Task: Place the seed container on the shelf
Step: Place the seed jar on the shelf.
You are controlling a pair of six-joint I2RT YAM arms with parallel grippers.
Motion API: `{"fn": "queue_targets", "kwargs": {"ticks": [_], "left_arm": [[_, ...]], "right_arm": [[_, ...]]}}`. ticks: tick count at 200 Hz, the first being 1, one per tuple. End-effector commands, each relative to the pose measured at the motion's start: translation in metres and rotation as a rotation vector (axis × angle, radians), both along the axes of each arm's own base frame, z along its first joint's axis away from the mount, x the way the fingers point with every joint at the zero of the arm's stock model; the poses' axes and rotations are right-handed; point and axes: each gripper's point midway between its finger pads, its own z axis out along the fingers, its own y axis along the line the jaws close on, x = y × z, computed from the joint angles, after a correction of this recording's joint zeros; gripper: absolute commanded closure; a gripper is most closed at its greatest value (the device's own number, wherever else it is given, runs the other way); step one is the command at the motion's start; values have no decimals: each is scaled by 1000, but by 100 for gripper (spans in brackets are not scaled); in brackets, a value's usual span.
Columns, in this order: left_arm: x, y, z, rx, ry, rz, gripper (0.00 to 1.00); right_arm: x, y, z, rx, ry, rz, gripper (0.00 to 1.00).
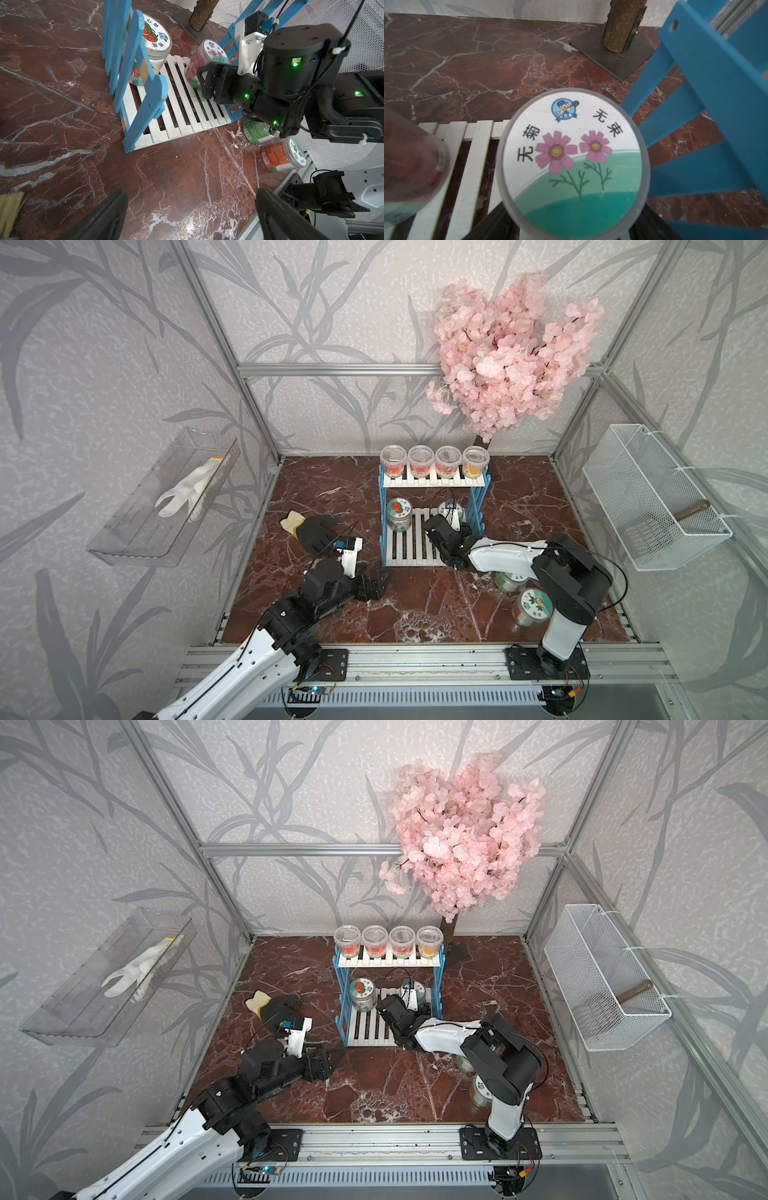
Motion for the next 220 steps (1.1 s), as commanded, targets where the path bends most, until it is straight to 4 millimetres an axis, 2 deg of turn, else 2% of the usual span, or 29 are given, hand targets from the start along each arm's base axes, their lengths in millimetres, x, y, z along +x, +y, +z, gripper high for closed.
{"fn": "queue_targets", "kwargs": {"ticks": [1, 146, 220], "left_arm": [[0, 1, -7, 10, 10, 4, 0], [0, 3, -7, 14, 8, 11, 0], [0, 3, -6, 14, 7, 13, 0]], "right_arm": [[3, -6, 8, -3, -17, -24, 18], [-1, -5, 14, -8, -2, 10, 18], [1, -4, 5, -35, 11, 16, 19]]}}
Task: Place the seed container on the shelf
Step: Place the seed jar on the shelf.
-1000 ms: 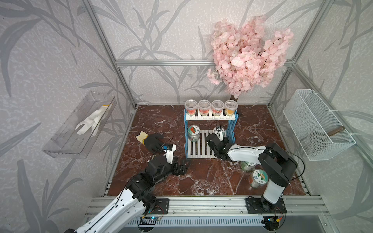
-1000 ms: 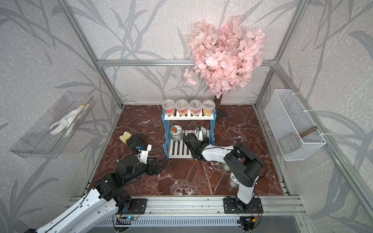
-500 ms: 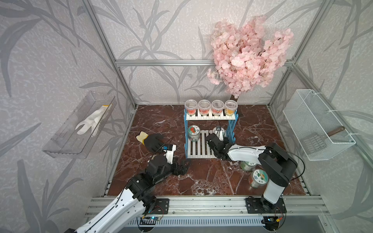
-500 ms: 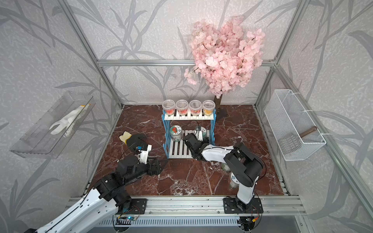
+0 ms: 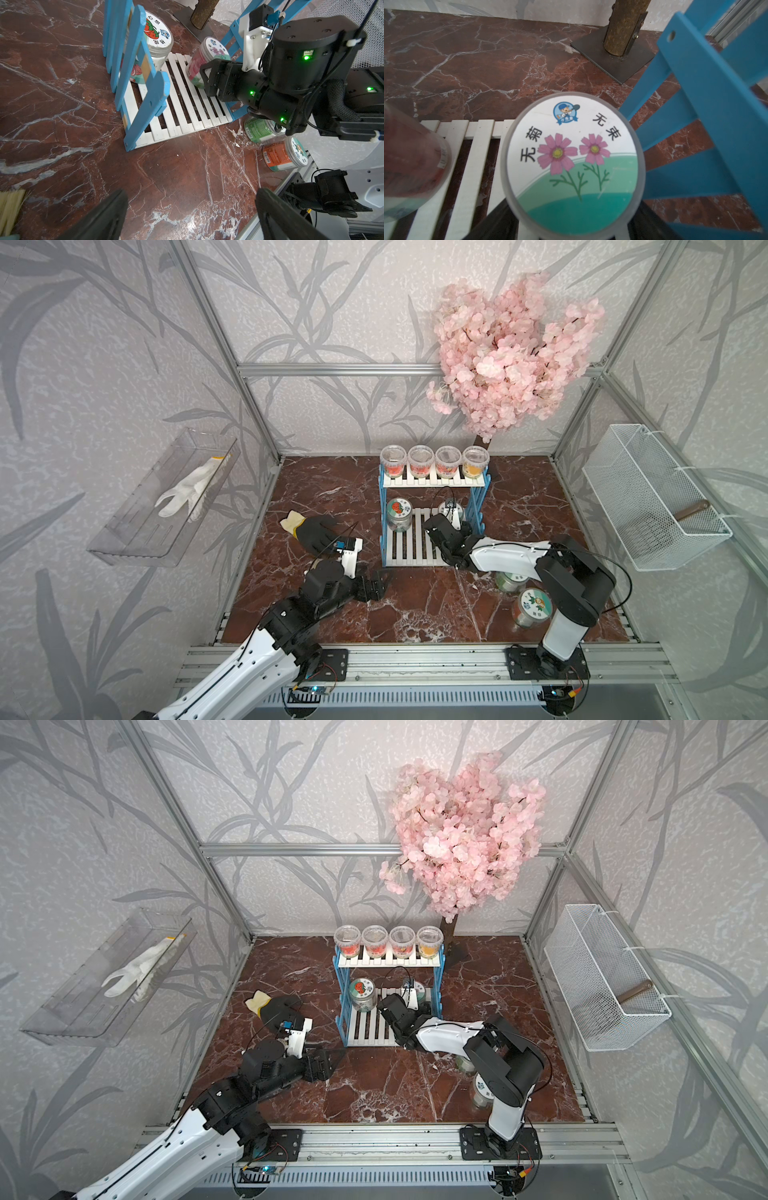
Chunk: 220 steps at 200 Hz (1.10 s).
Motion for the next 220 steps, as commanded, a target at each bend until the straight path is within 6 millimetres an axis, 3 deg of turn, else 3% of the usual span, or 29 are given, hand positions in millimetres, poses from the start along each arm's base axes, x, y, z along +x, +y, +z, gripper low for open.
{"fn": "queue_targets", "kwargs": {"ticks": [1, 58, 82, 92, 129, 170, 220], "left_arm": [[0, 2, -2, 6, -1, 7, 0], [0, 3, -2, 16, -1, 10, 0], [-2, 7, -2, 50, 1, 7, 0], [-2, 8, -2, 59, 1, 5, 0], [-6, 2, 4, 45, -15, -38, 0], [-11, 0, -4, 37, 6, -57, 0], [-8, 3, 3, 8, -66, -42, 0]], "right_arm": [[1, -3, 1, -15, 5, -5, 18], [-6, 1, 3, 24, 35, 35, 16], [-15, 5, -6, 49, 68, 71, 12], [-19, 5, 5, 75, 47, 86, 11], [-29, 0, 4, 69, 59, 118, 7], [-39, -11, 6, 55, 61, 119, 4], [-42, -19, 27, 61, -1, 127, 2]]}}
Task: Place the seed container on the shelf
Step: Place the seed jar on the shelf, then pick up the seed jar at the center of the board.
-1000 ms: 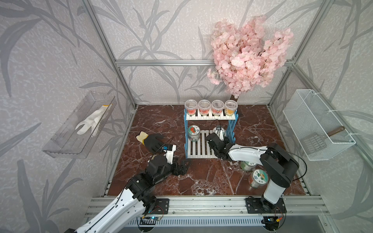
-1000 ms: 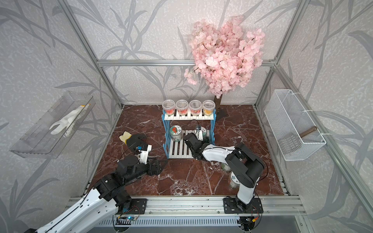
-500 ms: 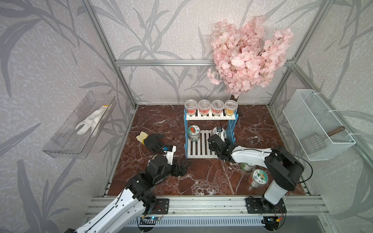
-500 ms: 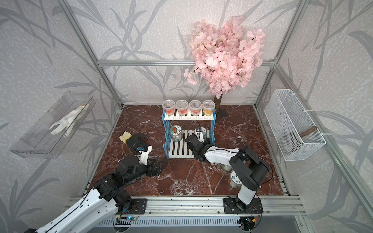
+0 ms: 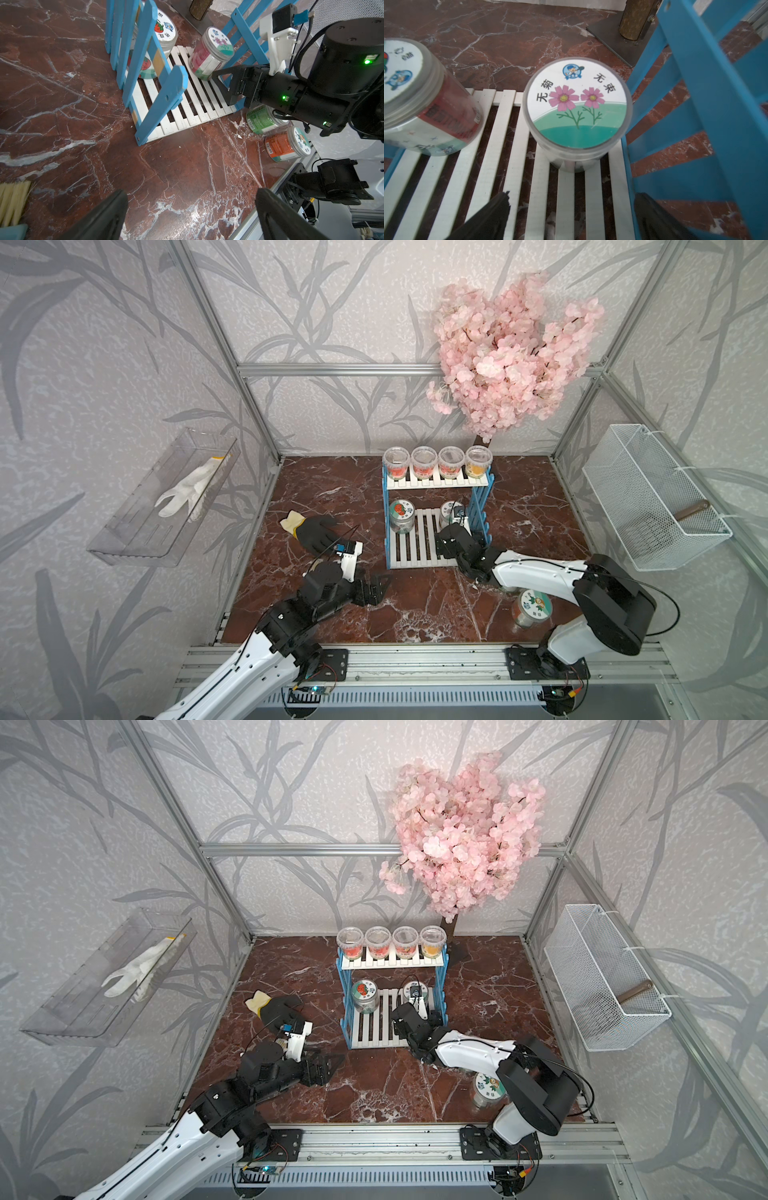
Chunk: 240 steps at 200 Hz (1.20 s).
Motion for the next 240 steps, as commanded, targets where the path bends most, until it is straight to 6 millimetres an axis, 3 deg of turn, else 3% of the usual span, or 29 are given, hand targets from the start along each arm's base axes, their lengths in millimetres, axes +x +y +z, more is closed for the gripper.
{"fn": "queue_targets", "kwargs": {"ticks": [1, 59, 111, 151, 212, 240], "left_arm": [[2, 0, 4, -1, -51, -6, 0], [5, 7, 0, 38, -51, 25, 0], [3, 7, 10, 31, -66, 16, 0], [0, 1, 22, -7, -65, -11, 0], [1, -16, 65, -128, -207, -84, 0], [2, -30, 68, -110, -205, -153, 0]], "right_arm": [[2, -6, 14, -2, -43, -12, 2], [-6, 4, 9, 60, -1, 34, 2], [-18, 2, 23, 91, 7, 78, 1], [-43, 16, 24, 175, 111, 189, 0], [-91, 22, 19, 237, 303, 305, 1], [-107, 20, 37, 297, 315, 335, 1]]}}
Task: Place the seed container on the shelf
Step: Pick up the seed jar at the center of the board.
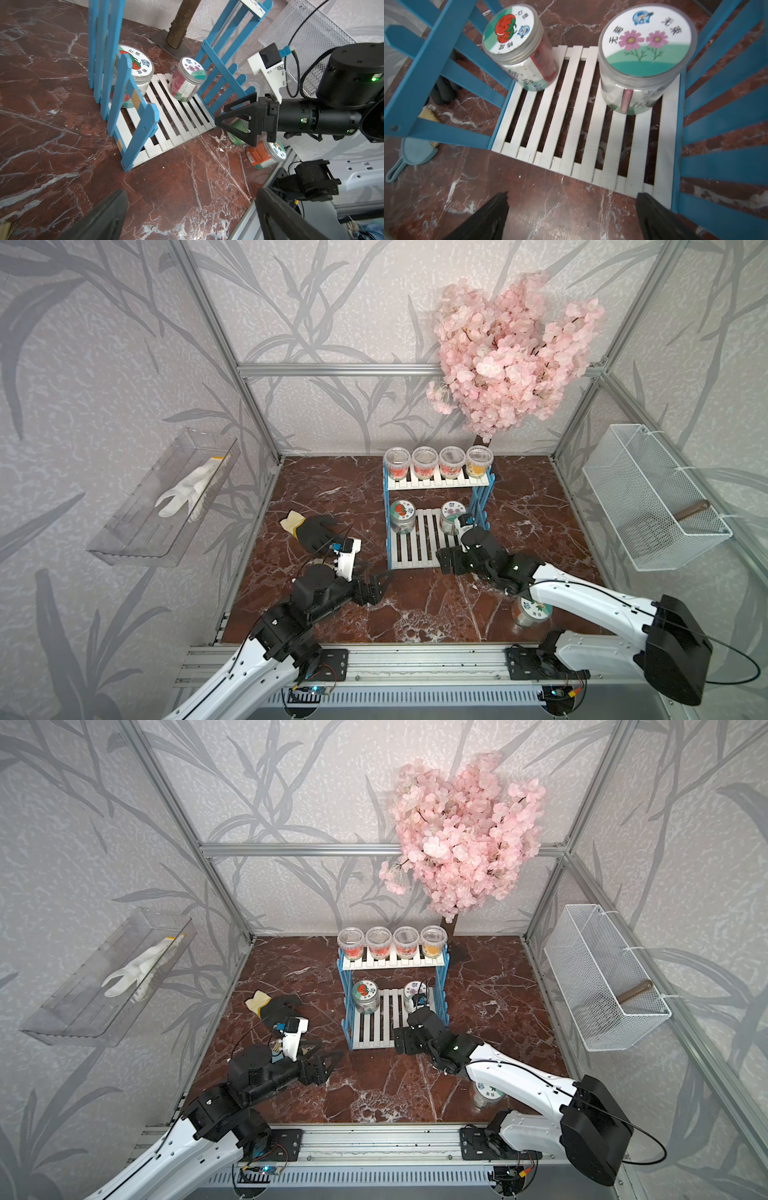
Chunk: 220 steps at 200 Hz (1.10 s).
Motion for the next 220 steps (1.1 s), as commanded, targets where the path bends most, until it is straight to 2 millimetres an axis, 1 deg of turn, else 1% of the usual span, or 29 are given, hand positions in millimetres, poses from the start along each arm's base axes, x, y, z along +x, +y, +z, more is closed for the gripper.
{"fn": "queue_targets", "kwargs": {"ticks": [1, 18, 31, 39, 57, 77, 90, 105, 116, 124, 149, 165, 178, 187, 205, 220], "left_arm": [[0, -17, 33, -38, -83, -85, 0], [-1, -27, 33, -34, -69, -138, 0], [-2, -33, 34, -38, -65, -167, 0], [-3, -37, 36, -45, -68, -186, 0], [-2, -42, 38, -50, -80, -204, 0], [-3, -52, 35, -36, -67, -241, 0], [-5, -60, 30, -16, -57, -270, 0], [-9, -71, 23, 21, -45, -307, 0], [-11, -76, 19, 53, -45, -319, 0], [-14, -80, 17, 71, -51, -330, 0], [-17, -94, 22, 74, -68, -353, 0], [-20, -104, 22, 79, -65, -373, 0], [-21, -112, 20, 90, -68, -384, 0], [-21, -117, 18, 104, -67, -392, 0], [-20, -131, 17, 125, -69, -406, 0], [-21, -145, 17, 135, -70, -428, 0]], "right_arm": [[-25, -3, 8, 45, 70, 36, 1], [-35, -14, 22, 67, 58, 26, 0], [-43, -27, 32, 64, 46, 13, 0], [-48, -41, 39, 48, 35, -18, 1], [-58, -80, 50, -3, -3, -112, 2], [-70, -126, 57, -63, -31, -254, 3], [-77, -148, 55, -97, -24, -324, 4], [-85, -164, 49, -104, 14, -410, 5], [-88, -172, 43, -119, 39, -451, 5], [-88, -172, 43, -116, 46, -461, 5], [-87, -180, 45, -119, 56, -526, 5], [-86, -183, 37, -112, 69, -558, 5], [-85, -182, 28, -102, 99, -568, 5], [-82, -177, 23, -94, 107, -552, 5], [-73, -171, 18, -70, 144, -535, 4], [-65, -166, 7, -49, 198, -509, 2]]}}
